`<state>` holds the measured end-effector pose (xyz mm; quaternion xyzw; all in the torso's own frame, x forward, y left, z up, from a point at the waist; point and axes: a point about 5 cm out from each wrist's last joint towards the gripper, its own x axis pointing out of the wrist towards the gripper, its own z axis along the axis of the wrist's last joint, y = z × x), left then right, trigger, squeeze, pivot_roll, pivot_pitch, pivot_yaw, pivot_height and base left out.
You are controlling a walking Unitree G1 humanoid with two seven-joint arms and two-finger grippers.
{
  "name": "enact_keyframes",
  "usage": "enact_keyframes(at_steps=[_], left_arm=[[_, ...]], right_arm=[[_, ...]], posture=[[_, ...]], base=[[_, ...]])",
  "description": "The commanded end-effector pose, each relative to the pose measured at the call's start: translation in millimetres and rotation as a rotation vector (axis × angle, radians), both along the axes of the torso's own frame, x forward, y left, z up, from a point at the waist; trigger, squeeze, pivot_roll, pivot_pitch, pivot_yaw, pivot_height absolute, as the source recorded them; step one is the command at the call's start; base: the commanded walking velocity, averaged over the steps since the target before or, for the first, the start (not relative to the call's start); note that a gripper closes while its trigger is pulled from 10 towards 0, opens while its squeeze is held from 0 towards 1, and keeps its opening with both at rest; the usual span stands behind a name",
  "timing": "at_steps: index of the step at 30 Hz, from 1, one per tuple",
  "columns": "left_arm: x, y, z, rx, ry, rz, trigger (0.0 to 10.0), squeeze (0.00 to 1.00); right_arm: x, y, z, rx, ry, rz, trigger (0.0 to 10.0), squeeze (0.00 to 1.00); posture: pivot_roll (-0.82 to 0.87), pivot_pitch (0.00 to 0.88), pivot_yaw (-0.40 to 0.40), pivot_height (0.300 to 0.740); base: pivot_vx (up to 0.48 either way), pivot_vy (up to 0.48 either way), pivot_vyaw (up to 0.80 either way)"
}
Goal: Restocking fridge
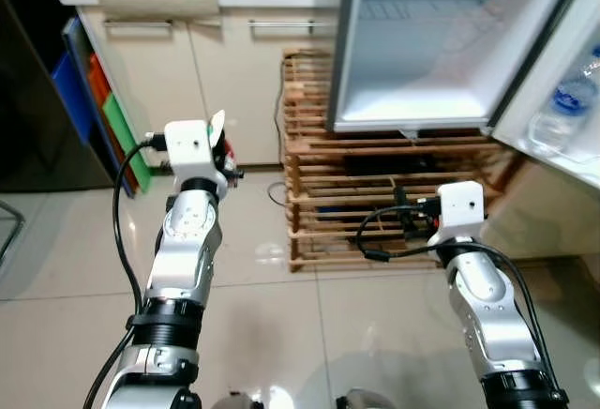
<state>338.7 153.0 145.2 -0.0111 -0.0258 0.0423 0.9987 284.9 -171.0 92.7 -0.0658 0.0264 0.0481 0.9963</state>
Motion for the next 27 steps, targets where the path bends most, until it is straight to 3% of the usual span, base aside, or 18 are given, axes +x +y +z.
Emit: enact_keyframes(at_steps=[1,27], left_arm=[[1.1,4.4,5,0.014,-0.023,0.003,10.0,0.00],[2.3,8.2,5,0.017,-0.030,0.015,10.0,0.00]], right_arm=[[-0.4,5.1,5,0.007,-0.021,0.016,10.0,0.00],[4.0,15.1,11,0.017,-0.044,0.057,10.0,0.00]], posture=[[-0.17,0.021,0.013,0.716],[-0.16,0.009,0.012,0.716]], base=[[0.409,-0.244,0.00],[0.398,-0.264,0.00]])
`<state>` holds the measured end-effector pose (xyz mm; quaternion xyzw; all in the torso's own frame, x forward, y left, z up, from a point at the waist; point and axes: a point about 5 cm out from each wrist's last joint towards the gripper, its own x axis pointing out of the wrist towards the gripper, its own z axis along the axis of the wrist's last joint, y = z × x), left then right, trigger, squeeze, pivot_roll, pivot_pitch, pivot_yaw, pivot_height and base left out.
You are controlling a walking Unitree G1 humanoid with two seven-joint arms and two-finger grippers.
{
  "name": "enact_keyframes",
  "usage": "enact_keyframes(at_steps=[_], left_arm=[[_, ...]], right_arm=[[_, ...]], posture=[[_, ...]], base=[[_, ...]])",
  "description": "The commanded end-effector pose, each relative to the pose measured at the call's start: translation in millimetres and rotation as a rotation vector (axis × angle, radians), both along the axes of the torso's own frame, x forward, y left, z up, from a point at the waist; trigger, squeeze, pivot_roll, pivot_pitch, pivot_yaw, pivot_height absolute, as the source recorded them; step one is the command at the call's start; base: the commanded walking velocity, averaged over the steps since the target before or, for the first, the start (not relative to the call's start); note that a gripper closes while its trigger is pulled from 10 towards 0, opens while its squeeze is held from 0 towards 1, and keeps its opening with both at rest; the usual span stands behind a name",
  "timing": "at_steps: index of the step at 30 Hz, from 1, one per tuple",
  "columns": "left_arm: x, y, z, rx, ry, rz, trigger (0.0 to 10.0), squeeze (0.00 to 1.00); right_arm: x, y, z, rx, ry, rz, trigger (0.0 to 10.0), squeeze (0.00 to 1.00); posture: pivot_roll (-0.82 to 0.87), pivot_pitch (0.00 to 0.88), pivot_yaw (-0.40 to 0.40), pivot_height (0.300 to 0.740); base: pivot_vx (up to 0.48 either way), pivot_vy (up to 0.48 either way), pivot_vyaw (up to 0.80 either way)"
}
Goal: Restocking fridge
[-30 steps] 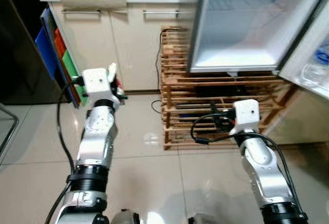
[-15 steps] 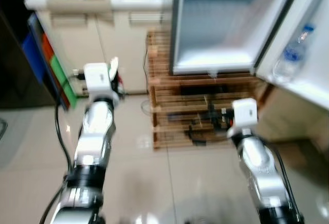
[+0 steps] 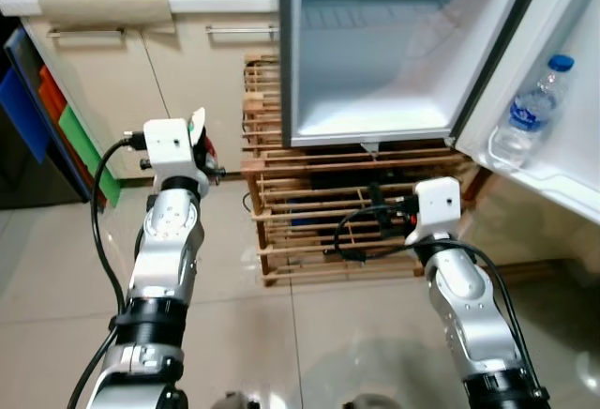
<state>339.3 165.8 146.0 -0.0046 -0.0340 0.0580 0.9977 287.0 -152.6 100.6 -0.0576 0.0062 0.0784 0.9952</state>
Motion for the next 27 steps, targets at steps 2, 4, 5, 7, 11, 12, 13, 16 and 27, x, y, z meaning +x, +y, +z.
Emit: enact_keyframes(at_steps=[2,4,5,7,11,12,13,16,27], left_arm=[[1.7,-5.3,5,-0.003,-0.019,-0.022,10.0,0.00],[1.1,-6.2,7,-0.005,-0.035,-0.029,10.0,0.00],[0.5,-6.3,8,0.001,-0.043,-0.033,10.0,0.00],[0.0,-6.3,8,0.008,-0.043,-0.036,10.0,0.00],[-0.4,-8.4,8,0.022,-0.047,-0.050,10.0,0.00],[-0.6,-9.5,9,0.023,-0.051,-0.058,10.0,0.00],[-0.6,-9.5,9,0.023,-0.051,-0.058,10.0,0.00],[-0.8,-15.6,16,0.027,-0.085,-0.097,10.0,0.00],[10.1,-32.2,20,0.015,-0.087,-0.170,10.0,0.00]], right_arm=[[2.6,-3.1,4,-0.002,-0.011,-0.005,10.0,0.00],[3.1,-3.2,4,-0.001,-0.013,-0.005,10.0,0.00],[2.9,-3.1,4,-0.003,-0.016,-0.004,10.0,0.00],[2.4,-3.0,4,-0.004,-0.019,-0.003,10.0,0.00],[1.9,-2.6,4,0.001,-0.020,-0.004,10.0,0.00],[1.8,-2.4,5,0.002,-0.022,-0.004,10.0,0.00],[1.8,-2.4,5,0.002,-0.022,-0.004,10.0,0.00],[2.5,1.1,10,0.012,-0.036,0.017,10.0,0.00],[14.0,8.0,15,0.016,-0.071,0.018,10.0,0.00]], posture=[[-0.16,0.009,0.012,0.716],[-0.16,0.006,0.012,0.716],[-0.16,0.005,0.012,0.716],[-0.16,0.005,0.012,0.716],[-0.16,0.005,0.013,0.716],[-0.16,0.003,0.015,0.716],[-0.16,0.003,0.015,0.716],[-0.16,0.000,0.020,0.716],[-0.15,0.000,0.047,0.716]], base=[[0.398,-0.266,0.00],[0.000,0.000,0.00],[0.000,0.000,0.00],[0.000,0.000,0.00],[0.000,0.000,0.00],[0.000,0.000,0.00],[0.000,0.000,0.00],[0.000,0.000,-0.29],[0.000,0.000,-0.67]])
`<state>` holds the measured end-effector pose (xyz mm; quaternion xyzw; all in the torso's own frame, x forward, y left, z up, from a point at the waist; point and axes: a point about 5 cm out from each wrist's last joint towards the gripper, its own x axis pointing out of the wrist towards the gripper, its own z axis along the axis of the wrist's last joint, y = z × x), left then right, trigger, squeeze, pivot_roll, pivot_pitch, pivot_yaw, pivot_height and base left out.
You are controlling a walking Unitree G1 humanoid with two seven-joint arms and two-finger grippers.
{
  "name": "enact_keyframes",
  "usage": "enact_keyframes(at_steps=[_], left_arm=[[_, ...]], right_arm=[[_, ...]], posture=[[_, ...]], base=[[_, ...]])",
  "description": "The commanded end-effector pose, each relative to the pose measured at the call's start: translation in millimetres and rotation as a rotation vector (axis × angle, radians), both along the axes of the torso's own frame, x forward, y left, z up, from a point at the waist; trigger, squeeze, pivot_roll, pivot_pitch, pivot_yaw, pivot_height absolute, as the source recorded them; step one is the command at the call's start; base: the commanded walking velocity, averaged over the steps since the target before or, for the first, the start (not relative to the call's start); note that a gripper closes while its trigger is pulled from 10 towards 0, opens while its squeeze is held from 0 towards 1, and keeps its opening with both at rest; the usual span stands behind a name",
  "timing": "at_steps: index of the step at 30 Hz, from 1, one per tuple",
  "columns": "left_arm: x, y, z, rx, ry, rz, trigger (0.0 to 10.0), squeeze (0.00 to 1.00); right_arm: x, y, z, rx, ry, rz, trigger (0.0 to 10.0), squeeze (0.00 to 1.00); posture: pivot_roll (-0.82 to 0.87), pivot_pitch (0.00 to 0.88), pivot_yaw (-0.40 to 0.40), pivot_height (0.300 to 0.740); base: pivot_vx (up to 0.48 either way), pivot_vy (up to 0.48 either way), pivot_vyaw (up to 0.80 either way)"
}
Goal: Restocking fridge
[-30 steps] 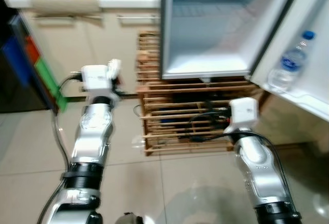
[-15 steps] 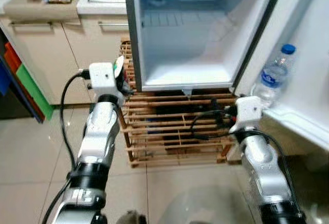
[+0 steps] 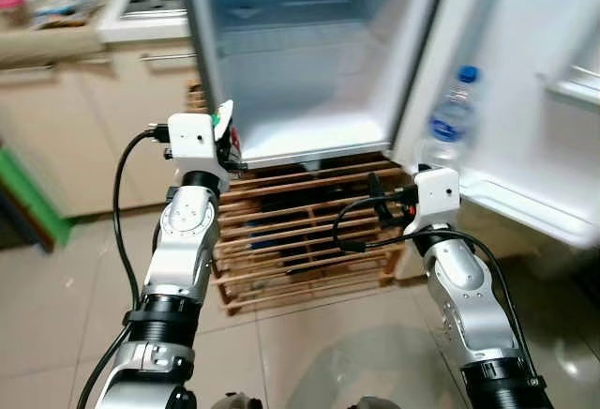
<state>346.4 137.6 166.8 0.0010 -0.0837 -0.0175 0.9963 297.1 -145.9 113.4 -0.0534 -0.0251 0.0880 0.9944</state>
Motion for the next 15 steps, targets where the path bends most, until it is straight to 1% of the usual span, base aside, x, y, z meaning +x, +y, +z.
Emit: enact_keyframes(at_steps=[1,2,7,10,15], left_arm=[[3.0,-4.0,-1.0,-0.005,0.013,-0.020,10.0,0.00],[3.8,-5.0,-0.6,-0.010,0.015,-0.021,10.0,0.00],[5.8,-6.8,3.0,-0.013,0.006,-0.029,10.0,0.00],[8.0,-6.3,1.2,-0.026,0.021,-0.031,10.0,0.00],[7.6,-7.8,1.3,-0.030,0.021,-0.032,10.0,0.00]], right_arm=[[3.9,1.3,1.8,0.003,-0.010,-0.005,10.0,0.00],[4.8,1.2,2.4,0.008,-0.011,-0.010,10.0,0.00],[5.6,3.7,6.3,0.008,-0.025,-0.007,10.0,0.00],[2.8,3.4,4.9,0.009,-0.024,-0.009,10.0,0.00],[0.9,2.4,3.6,0.009,-0.023,-0.011,10.0,0.00]], posture=[[-0.15,0.000,0.047,0.716],[-0.16,0.000,0.050,0.716],[-0.16,0.000,0.055,0.716],[-0.17,0.000,0.058,0.716],[-0.17,0.000,0.055,0.716]], base=[[0.000,0.000,0.00],[0.000,0.000,0.00],[0.335,0.000,0.00],[0.458,0.000,0.00],[0.455,0.000,0.00]])
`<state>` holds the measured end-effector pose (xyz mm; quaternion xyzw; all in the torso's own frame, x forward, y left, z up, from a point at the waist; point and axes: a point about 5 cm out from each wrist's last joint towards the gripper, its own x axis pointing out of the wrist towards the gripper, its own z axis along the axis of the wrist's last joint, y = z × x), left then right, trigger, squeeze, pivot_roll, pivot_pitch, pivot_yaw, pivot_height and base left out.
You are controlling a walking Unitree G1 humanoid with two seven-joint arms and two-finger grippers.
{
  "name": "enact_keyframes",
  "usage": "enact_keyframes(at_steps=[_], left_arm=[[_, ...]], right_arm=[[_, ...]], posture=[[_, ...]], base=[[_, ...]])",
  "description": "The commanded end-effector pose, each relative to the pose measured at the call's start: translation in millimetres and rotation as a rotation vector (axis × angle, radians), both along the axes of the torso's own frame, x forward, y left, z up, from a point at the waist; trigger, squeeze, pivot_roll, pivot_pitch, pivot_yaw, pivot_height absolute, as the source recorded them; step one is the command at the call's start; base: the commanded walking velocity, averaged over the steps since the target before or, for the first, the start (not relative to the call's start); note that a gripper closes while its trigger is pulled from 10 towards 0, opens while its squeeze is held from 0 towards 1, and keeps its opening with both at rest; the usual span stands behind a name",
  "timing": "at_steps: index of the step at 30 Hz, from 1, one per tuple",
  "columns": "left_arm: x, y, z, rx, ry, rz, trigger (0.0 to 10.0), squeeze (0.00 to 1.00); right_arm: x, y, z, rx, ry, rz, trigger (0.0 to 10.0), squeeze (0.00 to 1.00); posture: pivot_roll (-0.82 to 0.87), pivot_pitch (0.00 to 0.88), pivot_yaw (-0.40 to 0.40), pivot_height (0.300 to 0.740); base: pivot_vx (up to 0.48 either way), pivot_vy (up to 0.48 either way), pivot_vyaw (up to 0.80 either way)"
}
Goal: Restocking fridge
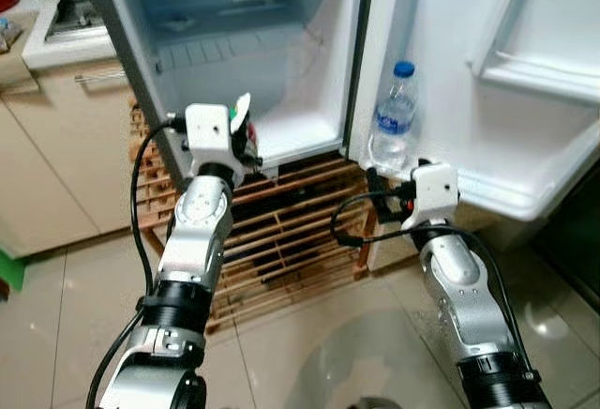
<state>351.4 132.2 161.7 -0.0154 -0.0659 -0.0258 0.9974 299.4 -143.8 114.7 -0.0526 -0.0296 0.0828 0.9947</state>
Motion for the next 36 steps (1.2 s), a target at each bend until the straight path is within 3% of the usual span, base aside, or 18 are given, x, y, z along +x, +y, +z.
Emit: enact_keyframes(at_steps=[1,12,22,36], left_arm=[[2.6,-2.9,6,0.000,-0.016,-0.014,10.0,0.00],[0.9,0.6,7,-0.025,-0.029,0.004,10.0,0.00],[1.2,-0.1,3,-0.021,-0.007,0.012,10.0,0.00],[10.5,3.7,1,-0.008,0.030,0.020,10.0,0.00]], right_arm=[[-1.8,0.7,2,0.006,-0.014,0.000,10.0,0.00],[-6.4,0.1,3,0.004,-0.012,0.028,10.0,0.00],[-12.6,5.8,-1,-0.004,0.010,0.076,10.0,0.00],[-16.4,2.6,-5,-0.003,0.040,0.068,10.0,0.00]], posture=[[-0.17,0.000,0.055,0.716],[-0.18,0.000,0.045,0.716],[-0.18,0.006,0.046,0.716],[-0.19,0.020,0.047,0.716]], base=[[0.450,0.000,0.00],[0.456,0.000,0.00],[0.000,0.000,0.59],[0.000,0.000,0.00]])
